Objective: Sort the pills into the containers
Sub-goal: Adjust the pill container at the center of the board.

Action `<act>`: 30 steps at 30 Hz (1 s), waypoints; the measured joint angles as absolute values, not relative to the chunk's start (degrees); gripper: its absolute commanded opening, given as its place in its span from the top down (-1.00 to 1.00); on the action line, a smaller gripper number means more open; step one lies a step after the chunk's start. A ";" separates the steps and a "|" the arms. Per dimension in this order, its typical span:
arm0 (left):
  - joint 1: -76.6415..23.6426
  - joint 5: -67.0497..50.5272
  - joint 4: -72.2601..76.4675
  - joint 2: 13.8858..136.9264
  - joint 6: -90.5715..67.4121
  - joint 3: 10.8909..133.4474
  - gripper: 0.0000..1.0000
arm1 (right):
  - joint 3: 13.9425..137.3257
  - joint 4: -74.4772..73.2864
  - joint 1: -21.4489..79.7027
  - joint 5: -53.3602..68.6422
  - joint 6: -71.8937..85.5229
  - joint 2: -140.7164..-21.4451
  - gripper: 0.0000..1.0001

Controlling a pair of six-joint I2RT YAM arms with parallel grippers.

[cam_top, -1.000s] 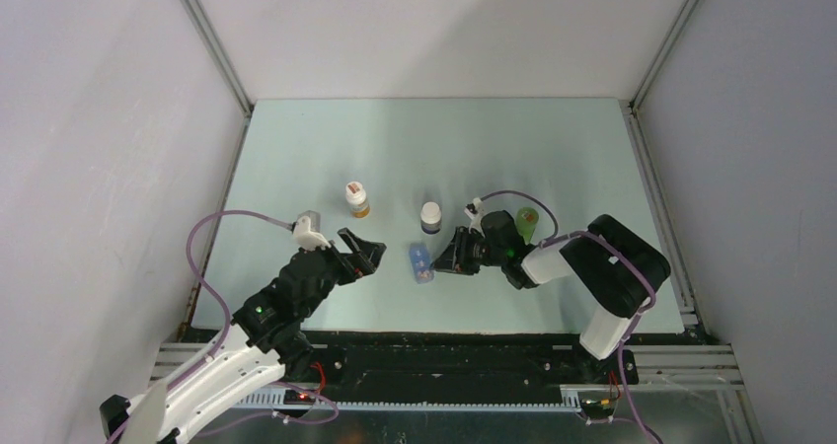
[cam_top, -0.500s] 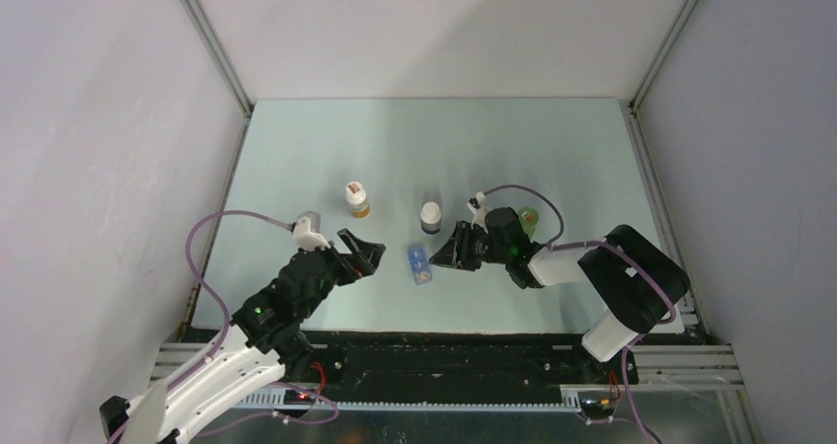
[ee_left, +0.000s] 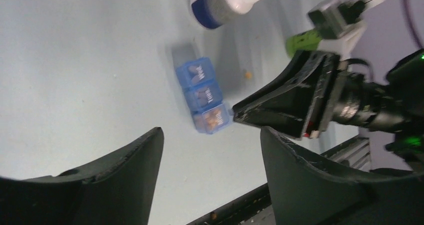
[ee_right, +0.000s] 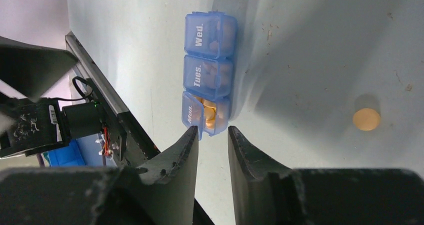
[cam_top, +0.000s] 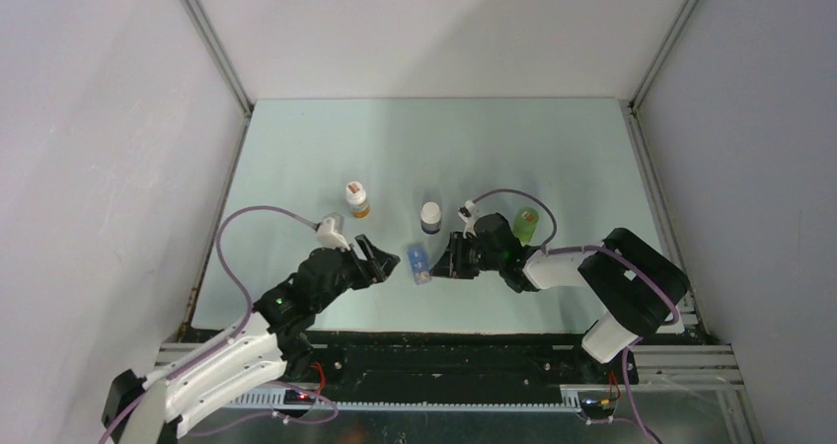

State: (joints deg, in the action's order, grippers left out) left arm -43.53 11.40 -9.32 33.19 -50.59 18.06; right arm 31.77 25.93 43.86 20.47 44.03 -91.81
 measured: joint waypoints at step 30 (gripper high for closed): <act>-45.63 2.33 29.91 70.37 -55.64 10.37 -0.13 | 33.61 23.64 45.56 18.24 41.91 -93.86 0.50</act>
